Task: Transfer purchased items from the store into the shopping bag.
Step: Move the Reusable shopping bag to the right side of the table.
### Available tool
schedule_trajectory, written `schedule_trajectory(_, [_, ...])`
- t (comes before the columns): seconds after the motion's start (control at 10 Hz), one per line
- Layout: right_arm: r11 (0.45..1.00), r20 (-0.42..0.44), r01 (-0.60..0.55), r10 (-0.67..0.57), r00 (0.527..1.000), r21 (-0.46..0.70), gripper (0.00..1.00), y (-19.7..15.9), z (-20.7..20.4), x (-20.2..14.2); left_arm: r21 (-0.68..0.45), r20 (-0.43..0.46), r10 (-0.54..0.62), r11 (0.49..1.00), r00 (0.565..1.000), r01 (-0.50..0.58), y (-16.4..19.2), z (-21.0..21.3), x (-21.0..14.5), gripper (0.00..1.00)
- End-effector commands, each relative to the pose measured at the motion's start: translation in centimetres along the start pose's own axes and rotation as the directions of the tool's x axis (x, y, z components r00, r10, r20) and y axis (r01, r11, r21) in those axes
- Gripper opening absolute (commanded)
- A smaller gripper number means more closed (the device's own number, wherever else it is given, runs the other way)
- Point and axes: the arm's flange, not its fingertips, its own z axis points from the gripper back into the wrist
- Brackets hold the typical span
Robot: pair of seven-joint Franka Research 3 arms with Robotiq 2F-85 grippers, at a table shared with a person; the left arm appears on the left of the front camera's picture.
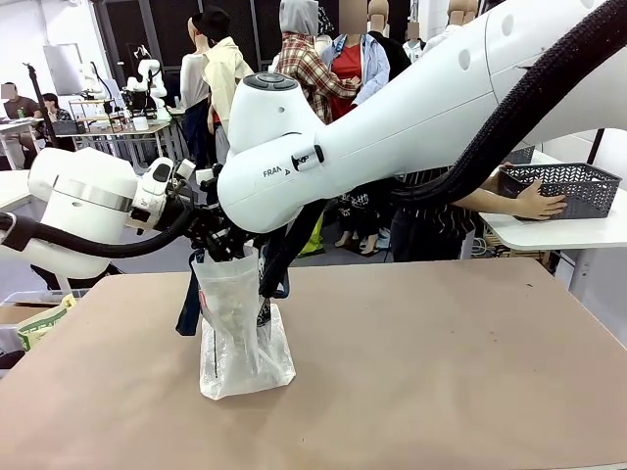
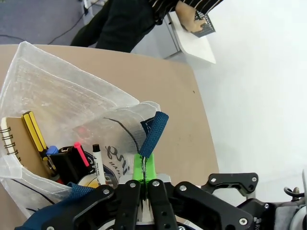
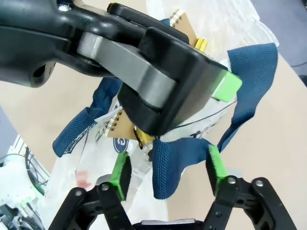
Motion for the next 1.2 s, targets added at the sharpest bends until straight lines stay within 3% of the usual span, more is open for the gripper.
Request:
schedule_trajectory(0.0, [0.998,0.008,0.051,-0.051,0.999,-0.025,1.00,0.2,1.3,-1.3,0.022,-0.012,0.010,1.000,1.000,-0.010,0.0,-0.2,0.3,0.00])
schedule_trajectory(0.6, [0.986,0.120,0.122,-0.108,0.987,-0.116,1.00,-1.6,9.7,-5.1,0.030,-0.008,-0.003,1.000,1.000,0.003,-0.1,0.1,0.4,0.00])
schedule_trajectory(0.7, [0.969,0.164,0.199,-0.175,0.971,-0.148,1.00,-2.7,11.7,-6.5,0.039,-0.013,-0.008,0.999,1.000,0.008,-0.6,0.5,0.0,0.00])
schedule_trajectory(0.9, [0.902,0.217,0.385,-0.343,0.914,-0.195,1.00,-6.6,12.8,-8.6,0.090,-0.025,-0.063,0.994,0.998,0.065,-2.2,1.3,0.2,0.00])
schedule_trajectory(1.1, [0.750,0.224,0.588,-0.544,0.809,-0.304,1.00,-11.5,12.9,-11.3,0.173,-0.049,-0.121,0.977,0.991,0.128,-4.2,2.6,0.7,0.00])
